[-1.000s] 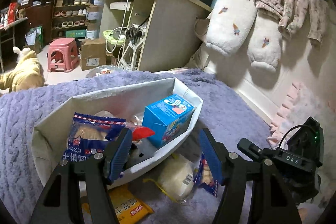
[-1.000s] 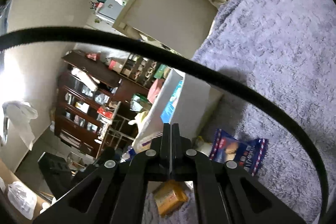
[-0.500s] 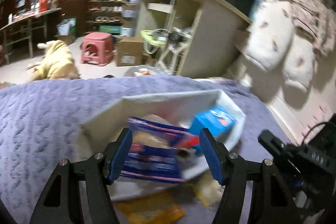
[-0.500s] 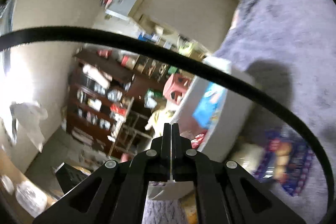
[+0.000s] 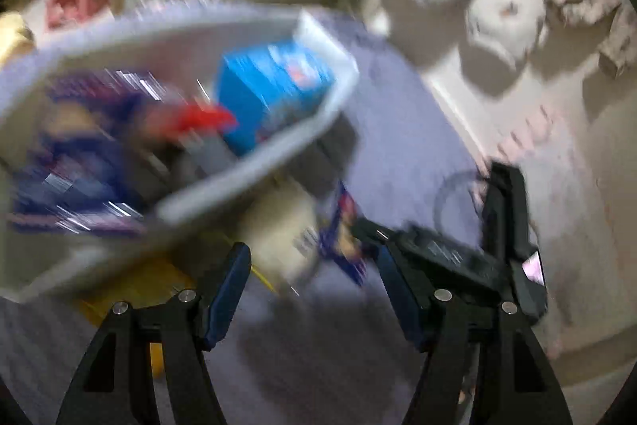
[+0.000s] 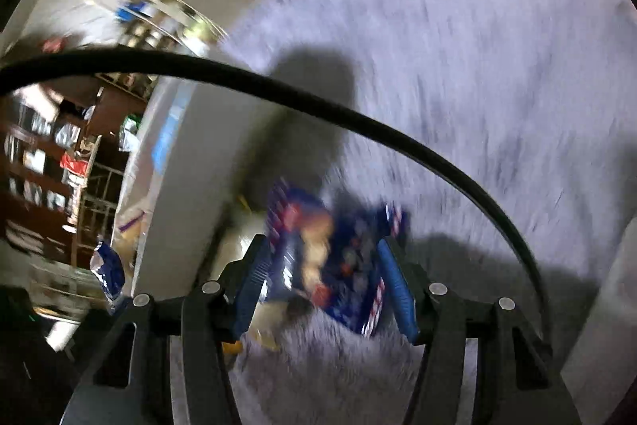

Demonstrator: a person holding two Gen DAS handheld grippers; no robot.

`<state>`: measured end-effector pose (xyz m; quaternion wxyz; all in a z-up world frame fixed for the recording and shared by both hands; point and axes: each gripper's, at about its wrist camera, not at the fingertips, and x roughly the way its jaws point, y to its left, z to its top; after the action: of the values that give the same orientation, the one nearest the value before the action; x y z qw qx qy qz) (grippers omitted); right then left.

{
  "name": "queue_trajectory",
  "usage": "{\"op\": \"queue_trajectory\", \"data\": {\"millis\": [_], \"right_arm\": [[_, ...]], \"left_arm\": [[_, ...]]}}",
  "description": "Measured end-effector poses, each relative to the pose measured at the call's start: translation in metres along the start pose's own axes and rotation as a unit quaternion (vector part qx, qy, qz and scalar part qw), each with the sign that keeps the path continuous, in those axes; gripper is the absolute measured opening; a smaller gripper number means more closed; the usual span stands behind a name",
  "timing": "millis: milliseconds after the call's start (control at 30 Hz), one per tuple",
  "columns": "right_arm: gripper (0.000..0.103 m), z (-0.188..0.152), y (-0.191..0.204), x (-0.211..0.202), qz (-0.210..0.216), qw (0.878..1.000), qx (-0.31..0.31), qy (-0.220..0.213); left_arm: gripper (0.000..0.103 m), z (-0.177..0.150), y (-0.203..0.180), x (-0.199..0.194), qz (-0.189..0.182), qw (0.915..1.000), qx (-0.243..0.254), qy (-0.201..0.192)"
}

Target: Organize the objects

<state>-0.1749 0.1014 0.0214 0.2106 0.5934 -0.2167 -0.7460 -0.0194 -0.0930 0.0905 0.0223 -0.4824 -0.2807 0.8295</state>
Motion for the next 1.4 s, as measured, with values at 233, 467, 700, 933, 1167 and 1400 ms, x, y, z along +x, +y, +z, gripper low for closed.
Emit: {"op": "queue_trajectory", "data": {"millis": [233, 467, 700, 933, 1167, 1400], "right_arm": [[0.064, -0.001, 0.004, 0.02, -0.014, 1.0, -0.006, -0.002], [0.066, 0.001, 0.0, 0.025, -0.005, 1.0, 0.006, -0.005], [0.068, 0.006, -0.035, 0.034, 0.14, 0.982, 0.122, 0.037], [0.069, 0.004, -0.015, 0.035, 0.078, 0.995, 0.055, 0.02], [0.075, 0.001, 0.002, 0.036, 0.036, 0.999, -0.012, 0.013], [0.033, 0.005, -0.04, 0.028, 0.084, 0.994, 0.063, 0.015]], "left_arm": [[0.065, -0.01, 0.029, 0.037, 0.038, 0.9954, -0.066, 0.058], [0.065, -0.018, 0.032, 0.054, 0.032, 0.9939, -0.078, 0.071], [0.065, -0.023, 0.037, 0.06, 0.008, 0.9928, -0.097, 0.07], [0.065, -0.032, 0.048, 0.066, -0.014, 0.9919, -0.113, 0.057], [0.07, -0.041, 0.034, 0.067, 0.023, 0.9973, -0.062, 0.031], [0.047, -0.038, 0.041, 0.06, 0.013, 0.9981, -0.058, 0.012]]}}
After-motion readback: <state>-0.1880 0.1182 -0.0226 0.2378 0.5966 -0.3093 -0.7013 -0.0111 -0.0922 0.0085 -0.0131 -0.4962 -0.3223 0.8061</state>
